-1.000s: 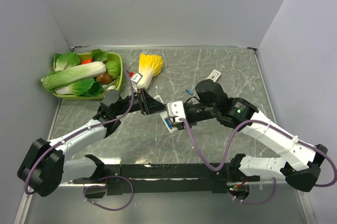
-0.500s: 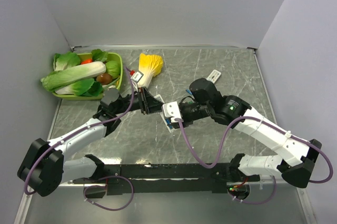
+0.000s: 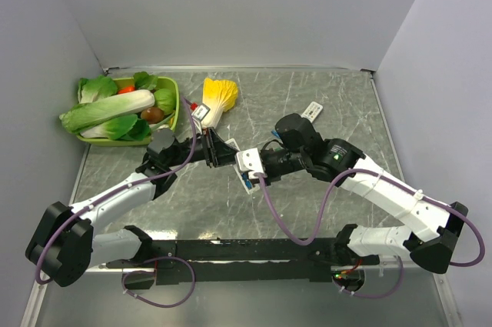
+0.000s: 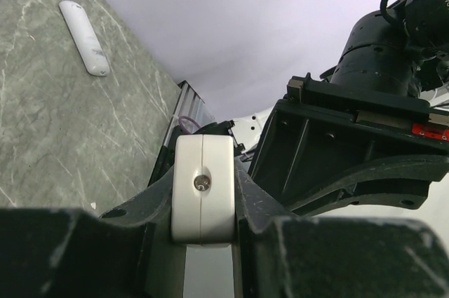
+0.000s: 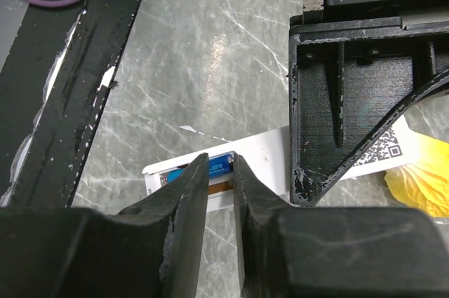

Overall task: Load the batteries into the remote control
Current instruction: Load the battery into the remote control, then pick up the battery from the center of the board.

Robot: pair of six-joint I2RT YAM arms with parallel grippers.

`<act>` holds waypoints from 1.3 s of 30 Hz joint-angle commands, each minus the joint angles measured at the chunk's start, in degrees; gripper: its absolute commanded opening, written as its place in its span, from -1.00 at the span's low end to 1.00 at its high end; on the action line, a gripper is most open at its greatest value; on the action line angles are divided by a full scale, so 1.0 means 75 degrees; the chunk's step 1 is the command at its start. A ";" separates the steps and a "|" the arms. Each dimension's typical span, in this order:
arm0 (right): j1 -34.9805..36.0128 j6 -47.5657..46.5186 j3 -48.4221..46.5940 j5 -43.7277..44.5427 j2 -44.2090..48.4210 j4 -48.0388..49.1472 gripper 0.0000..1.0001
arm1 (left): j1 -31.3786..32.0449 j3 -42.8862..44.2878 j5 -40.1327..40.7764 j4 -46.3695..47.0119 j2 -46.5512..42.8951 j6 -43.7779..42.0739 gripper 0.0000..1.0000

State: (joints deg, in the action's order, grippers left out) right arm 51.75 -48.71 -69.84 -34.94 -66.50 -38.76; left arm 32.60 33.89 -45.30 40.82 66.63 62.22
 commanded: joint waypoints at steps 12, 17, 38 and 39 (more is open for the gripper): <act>-0.0044 0.0306 0.0827 0.0017 0.0300 0.0421 -0.74 | -0.0058 0.0321 0.0169 0.1834 -0.0107 0.1008 -0.96; -0.0044 0.0401 0.1413 0.0462 0.0476 0.0727 -0.78 | -0.0058 0.0462 0.0145 0.1917 -0.0142 0.1068 -0.96; 0.0074 0.1686 0.1040 0.1072 0.1144 0.2273 -0.29 | -0.0151 -0.0134 0.1879 -0.0977 -0.0330 -0.0830 -0.96; 0.0050 0.1841 0.0969 0.1177 0.1190 0.2320 -0.25 | -0.0186 -0.0275 0.1949 -0.0862 -0.0306 -0.0831 -0.96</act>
State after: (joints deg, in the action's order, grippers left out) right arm 52.80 -41.89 -57.36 -26.15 -59.18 -22.48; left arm 31.88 33.82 -36.38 35.75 65.65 60.14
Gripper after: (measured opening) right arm 0.341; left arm 0.279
